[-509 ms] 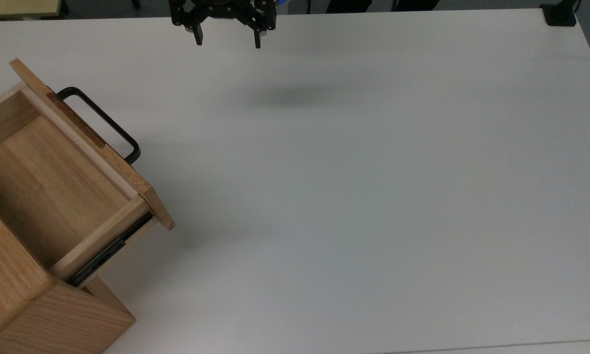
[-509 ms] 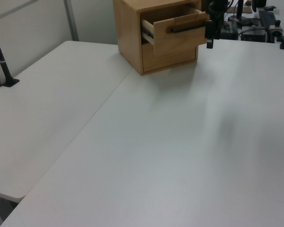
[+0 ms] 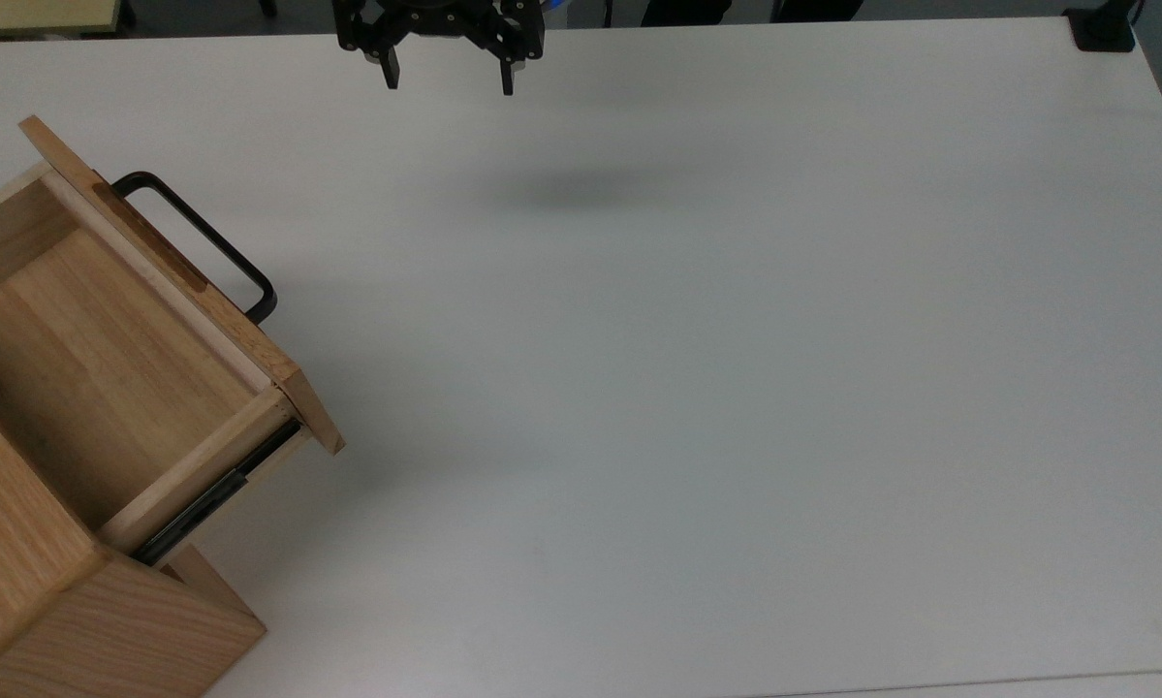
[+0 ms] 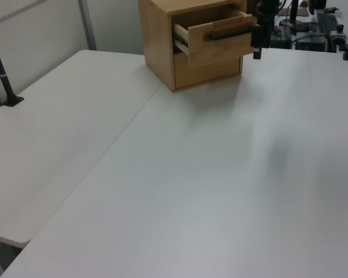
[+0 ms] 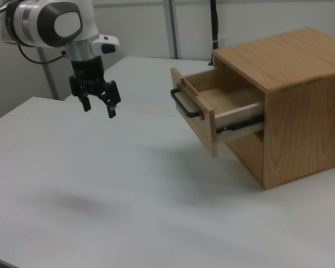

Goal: Close the drawer by sliding it

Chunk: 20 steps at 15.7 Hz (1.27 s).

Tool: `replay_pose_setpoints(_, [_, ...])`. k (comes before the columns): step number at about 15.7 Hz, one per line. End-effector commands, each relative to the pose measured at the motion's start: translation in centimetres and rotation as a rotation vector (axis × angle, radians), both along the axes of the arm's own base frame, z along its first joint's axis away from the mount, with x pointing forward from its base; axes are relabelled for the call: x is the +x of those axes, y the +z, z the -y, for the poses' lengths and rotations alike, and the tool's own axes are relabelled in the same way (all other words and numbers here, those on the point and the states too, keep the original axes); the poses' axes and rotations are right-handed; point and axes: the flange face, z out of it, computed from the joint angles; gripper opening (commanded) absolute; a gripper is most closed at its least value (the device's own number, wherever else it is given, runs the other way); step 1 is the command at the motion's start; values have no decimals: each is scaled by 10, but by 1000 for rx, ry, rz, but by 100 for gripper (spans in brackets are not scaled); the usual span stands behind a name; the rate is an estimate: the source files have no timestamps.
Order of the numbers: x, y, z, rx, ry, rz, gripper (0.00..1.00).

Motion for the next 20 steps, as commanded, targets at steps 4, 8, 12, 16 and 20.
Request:
replay_pose_setpoints(4, [-1,4,-3,23,57,-15,51])
replay_pose_setpoints(8, [-1,3,-4,28,78,-18,0])
replay_pose_setpoints(12, [0,2,-5,30,77,-20,0])
replay_pose_setpoints(16, [4,2,2,33,24,4,0])
replay_pose_setpoints(20, [28,-19,22,61,-253,55,0])
